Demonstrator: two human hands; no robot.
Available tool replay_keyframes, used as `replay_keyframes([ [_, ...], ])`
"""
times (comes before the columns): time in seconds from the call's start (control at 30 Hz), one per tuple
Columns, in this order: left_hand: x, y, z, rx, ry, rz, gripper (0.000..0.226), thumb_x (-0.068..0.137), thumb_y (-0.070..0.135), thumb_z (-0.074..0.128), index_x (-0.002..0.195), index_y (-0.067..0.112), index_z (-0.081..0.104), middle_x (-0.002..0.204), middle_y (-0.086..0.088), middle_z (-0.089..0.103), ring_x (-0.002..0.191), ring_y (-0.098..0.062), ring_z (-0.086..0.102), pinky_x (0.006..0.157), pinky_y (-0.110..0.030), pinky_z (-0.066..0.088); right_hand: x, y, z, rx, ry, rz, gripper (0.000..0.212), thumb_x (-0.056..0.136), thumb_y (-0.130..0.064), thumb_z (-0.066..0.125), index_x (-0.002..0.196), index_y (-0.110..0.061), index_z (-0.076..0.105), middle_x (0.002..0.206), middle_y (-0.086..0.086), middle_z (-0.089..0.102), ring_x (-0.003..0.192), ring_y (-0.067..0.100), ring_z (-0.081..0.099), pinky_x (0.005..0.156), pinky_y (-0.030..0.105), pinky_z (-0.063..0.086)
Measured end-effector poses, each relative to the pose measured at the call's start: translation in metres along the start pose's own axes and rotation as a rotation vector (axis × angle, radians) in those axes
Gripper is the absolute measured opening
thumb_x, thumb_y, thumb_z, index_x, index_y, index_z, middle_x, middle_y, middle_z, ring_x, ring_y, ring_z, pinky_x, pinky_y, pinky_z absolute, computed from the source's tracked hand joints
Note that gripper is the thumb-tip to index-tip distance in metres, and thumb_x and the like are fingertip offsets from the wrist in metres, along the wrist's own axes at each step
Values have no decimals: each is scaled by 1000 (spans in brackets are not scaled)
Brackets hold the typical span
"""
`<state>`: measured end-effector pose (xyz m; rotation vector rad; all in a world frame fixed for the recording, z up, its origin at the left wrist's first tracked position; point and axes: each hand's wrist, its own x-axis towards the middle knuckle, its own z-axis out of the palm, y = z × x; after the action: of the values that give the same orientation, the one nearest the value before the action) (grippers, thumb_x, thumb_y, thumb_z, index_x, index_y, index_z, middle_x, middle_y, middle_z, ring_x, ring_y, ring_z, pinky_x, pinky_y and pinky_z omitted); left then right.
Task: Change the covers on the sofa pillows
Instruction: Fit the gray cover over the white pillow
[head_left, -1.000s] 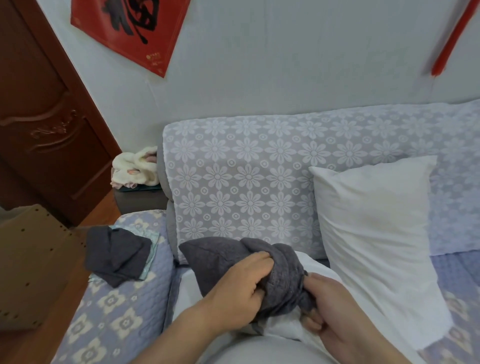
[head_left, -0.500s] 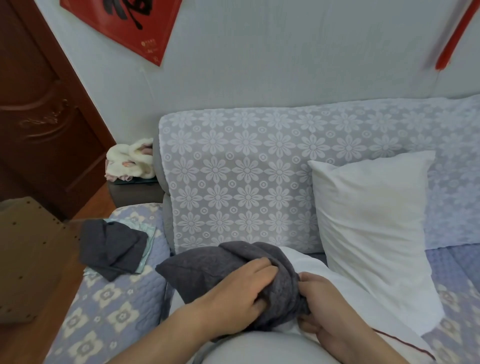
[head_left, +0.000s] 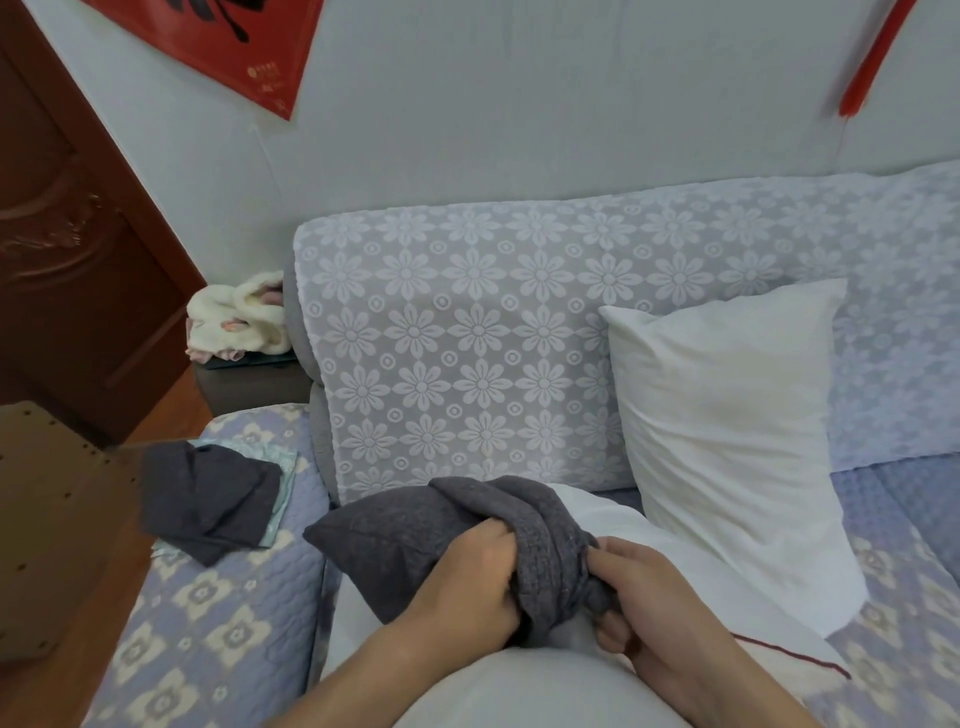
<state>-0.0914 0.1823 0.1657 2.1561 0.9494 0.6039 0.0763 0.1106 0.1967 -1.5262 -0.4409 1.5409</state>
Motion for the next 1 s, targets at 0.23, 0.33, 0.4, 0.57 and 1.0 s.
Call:
replay_keyframes([
  [0.23,3,10,-10,-109,248,-152,28,81,-3,62,81,24,68,75,12,68,72,-5,64,66,-19,47,0,5,-12,37,138,-67,37,92,-3,58,60,-17,44,54,0,28,45,12,20,45,22,11],
  [0.33,10,16,-25,-60,314,-162,31,81,-2,66,81,29,66,76,14,67,73,-5,63,66,-16,44,7,-3,-27,71,224,-106,22,87,-1,59,70,-11,47,57,2,27,46,13,19,47,23,9],
  [0.4,18,21,-48,-24,378,-156,32,79,-3,69,81,29,66,75,14,65,72,-4,61,64,-19,44,10,-13,-42,66,305,-138,14,81,0,61,71,-6,53,53,2,29,44,13,21,46,23,11],
  [0.57,32,34,-124,33,474,-158,28,78,3,80,79,28,69,77,14,67,73,-5,62,62,-19,47,13,-58,-93,59,503,-234,14,85,-7,68,72,-5,63,46,-2,45,37,9,34,38,19,24],
  [1.0,-3,-3,-134,-204,61,-357,23,82,5,81,97,21,74,94,-3,72,94,-14,68,86,-31,53,21,-80,-100,-516,252,-15,37,93,-39,67,91,-4,78,87,7,78,90,24,72,82,35,53],
])
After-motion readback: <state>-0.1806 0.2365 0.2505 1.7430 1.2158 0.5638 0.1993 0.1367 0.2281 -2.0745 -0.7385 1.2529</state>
